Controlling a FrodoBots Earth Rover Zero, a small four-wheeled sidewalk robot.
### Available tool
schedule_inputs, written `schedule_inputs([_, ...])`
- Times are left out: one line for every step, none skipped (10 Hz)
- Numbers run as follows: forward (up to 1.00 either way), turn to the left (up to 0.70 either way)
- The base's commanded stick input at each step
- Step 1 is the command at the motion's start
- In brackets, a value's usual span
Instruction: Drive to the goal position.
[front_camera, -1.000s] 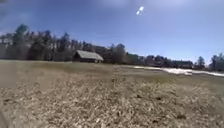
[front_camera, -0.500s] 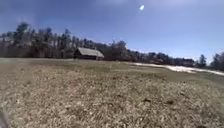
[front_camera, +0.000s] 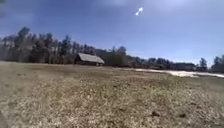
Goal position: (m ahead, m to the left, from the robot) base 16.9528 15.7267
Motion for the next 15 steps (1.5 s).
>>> schedule_inputs([0.70, 0.00])
schedule_inputs([0.70, 0.00])
schedule_inputs([0.70, 0.00])
schedule_inputs([0.70, 0.00])
schedule_inputs([0.70, 0.00])
schedule_inputs([0.70, 0.00])
schedule_inputs([0.70, 0.00])
schedule_inputs([0.70, 0.00])
schedule_inputs([0.70, 0.00])
schedule_inputs([0.70, 0.00])
schedule_inputs([0.70, 0.00])
schedule_inputs([0.70, 0.00])
schedule_inputs([0.70, 0.00])
schedule_inputs([0.70, 0.00])
schedule_inputs([0.70, 0.00])
